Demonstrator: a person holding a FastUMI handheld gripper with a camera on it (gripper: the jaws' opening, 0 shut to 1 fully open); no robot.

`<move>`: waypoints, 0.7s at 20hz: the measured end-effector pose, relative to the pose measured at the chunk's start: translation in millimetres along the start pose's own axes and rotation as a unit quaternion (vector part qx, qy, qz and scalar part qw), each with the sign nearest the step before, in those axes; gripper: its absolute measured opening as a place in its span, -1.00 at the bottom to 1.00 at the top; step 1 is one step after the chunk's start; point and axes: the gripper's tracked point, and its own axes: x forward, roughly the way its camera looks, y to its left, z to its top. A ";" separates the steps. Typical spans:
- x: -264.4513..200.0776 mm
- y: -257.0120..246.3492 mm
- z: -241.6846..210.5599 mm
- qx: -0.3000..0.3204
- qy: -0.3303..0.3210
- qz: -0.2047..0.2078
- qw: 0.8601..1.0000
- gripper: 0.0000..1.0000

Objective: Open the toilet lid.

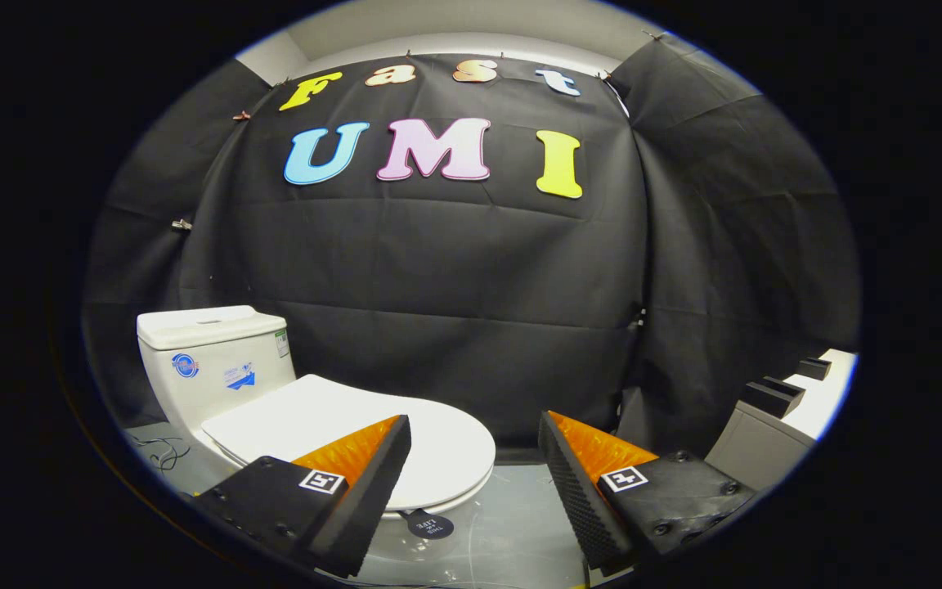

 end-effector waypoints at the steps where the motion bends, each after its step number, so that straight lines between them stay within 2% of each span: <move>1: 0.5 -0.4 -1.0 0.001 0.001 -0.001 1.000 0.95; 11: 4.2 -4.1 -22.0 0.023 0.031 0.004 0.999 0.95; 14: 4.4 -7.3 -37.5 0.058 0.056 0.004 0.997 0.96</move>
